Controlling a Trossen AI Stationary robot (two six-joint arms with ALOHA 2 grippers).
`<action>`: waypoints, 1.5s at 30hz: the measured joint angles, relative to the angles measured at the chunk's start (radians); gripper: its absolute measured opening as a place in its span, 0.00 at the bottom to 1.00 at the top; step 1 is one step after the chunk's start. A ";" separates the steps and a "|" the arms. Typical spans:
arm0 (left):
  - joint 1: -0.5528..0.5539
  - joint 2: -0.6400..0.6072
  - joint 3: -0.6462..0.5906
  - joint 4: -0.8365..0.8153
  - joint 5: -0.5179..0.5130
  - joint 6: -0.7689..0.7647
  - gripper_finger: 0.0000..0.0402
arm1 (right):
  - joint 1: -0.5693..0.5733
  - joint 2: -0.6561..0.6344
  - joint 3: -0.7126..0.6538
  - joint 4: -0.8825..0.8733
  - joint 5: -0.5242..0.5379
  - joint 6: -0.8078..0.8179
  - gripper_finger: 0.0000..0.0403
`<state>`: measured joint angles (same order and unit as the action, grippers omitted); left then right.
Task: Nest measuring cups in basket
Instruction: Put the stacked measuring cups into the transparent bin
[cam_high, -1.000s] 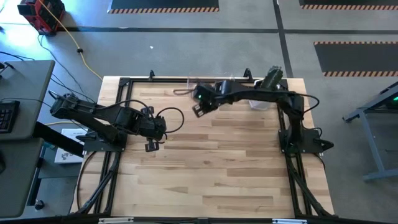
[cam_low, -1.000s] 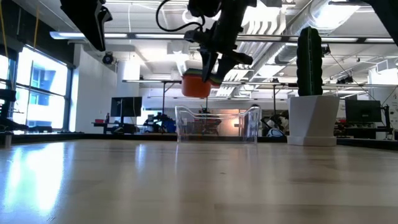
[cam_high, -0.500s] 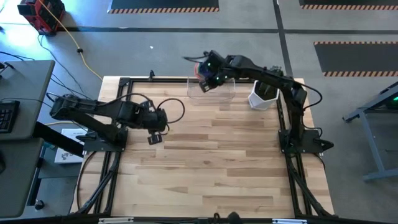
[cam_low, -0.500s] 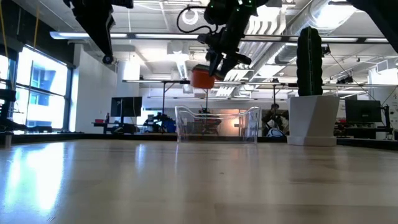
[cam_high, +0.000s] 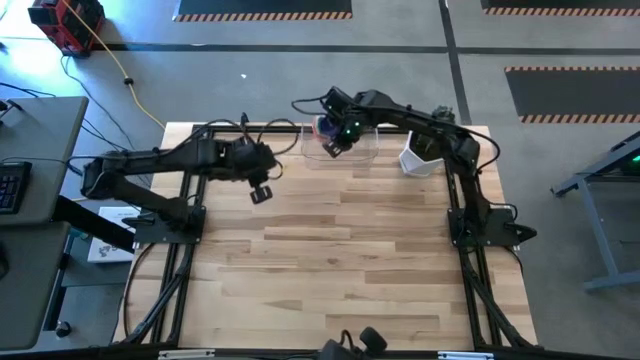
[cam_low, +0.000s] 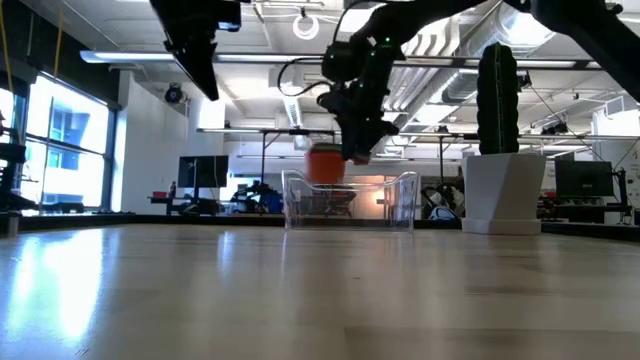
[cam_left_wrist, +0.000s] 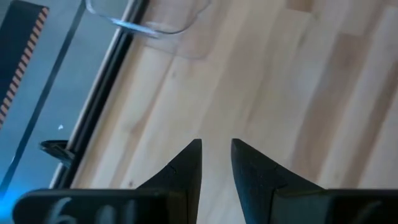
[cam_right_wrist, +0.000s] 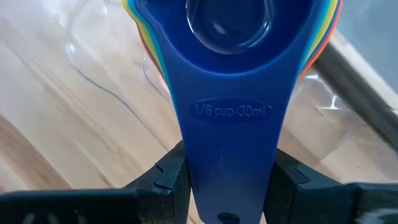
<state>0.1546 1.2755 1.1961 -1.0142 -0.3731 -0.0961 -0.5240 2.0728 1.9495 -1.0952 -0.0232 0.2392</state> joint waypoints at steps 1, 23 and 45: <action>0.018 0.000 0.000 0.002 0.002 0.011 0.20 | -0.001 0.012 0.000 -0.002 -0.003 -0.014 0.31; 0.209 0.000 0.000 0.022 0.034 0.135 0.20 | -0.069 0.147 0.000 -0.065 -0.033 -0.059 0.31; 0.218 0.000 0.000 0.021 0.053 0.153 0.20 | -0.074 0.148 0.000 -0.068 -0.031 0.007 0.42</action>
<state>0.3729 1.2755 1.1961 -0.9932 -0.3199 0.0570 -0.5980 2.2204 1.9491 -1.1637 -0.0540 0.2467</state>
